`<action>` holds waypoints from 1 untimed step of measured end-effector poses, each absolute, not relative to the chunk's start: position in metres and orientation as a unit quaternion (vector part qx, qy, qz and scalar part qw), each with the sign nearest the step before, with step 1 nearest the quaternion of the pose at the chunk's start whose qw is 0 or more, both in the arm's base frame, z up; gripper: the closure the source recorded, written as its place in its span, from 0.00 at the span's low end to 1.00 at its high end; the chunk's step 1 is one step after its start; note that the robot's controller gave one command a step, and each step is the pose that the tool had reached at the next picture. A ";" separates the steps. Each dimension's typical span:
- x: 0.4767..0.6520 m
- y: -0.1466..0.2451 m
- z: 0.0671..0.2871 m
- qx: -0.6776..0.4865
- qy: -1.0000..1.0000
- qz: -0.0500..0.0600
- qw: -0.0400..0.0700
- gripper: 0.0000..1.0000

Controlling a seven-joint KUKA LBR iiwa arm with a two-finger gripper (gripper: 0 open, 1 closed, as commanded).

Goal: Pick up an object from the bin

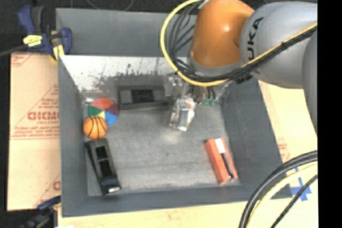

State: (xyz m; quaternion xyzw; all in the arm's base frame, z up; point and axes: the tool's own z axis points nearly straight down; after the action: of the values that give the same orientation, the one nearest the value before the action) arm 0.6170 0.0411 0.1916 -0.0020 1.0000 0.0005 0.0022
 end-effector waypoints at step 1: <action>0.609 -0.012 0.168 -0.031 1.000 0.000 0.003 0.00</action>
Offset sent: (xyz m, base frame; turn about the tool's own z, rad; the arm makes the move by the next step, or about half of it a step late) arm 0.0379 -0.0403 -0.0154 -0.1382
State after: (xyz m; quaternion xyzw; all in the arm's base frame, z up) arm 0.6088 -0.0118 0.1676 -0.0310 0.9995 -0.0001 0.0028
